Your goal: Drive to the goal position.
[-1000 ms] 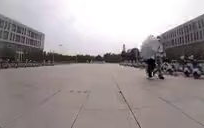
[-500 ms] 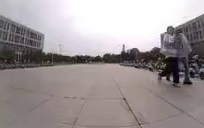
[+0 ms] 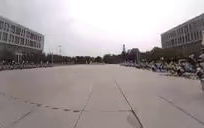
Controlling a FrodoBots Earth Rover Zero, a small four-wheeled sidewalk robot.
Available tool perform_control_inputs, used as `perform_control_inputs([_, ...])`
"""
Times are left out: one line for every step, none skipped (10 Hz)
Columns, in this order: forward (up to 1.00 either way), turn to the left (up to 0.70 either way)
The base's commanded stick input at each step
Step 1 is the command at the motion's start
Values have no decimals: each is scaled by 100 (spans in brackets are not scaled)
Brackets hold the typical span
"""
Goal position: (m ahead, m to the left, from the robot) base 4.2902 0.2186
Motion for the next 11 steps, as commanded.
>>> perform_control_inputs([85, 0])
perform_control_inputs([85, 0])
perform_control_inputs([85, 0])
perform_control_inputs([85, 0])
perform_control_inputs([85, 0])
perform_control_inputs([85, 0])
perform_control_inputs([85, 0])
perform_control_inputs([85, 0])
perform_control_inputs([85, 0])
perform_control_inputs([85, 0])
perform_control_inputs([85, 0])
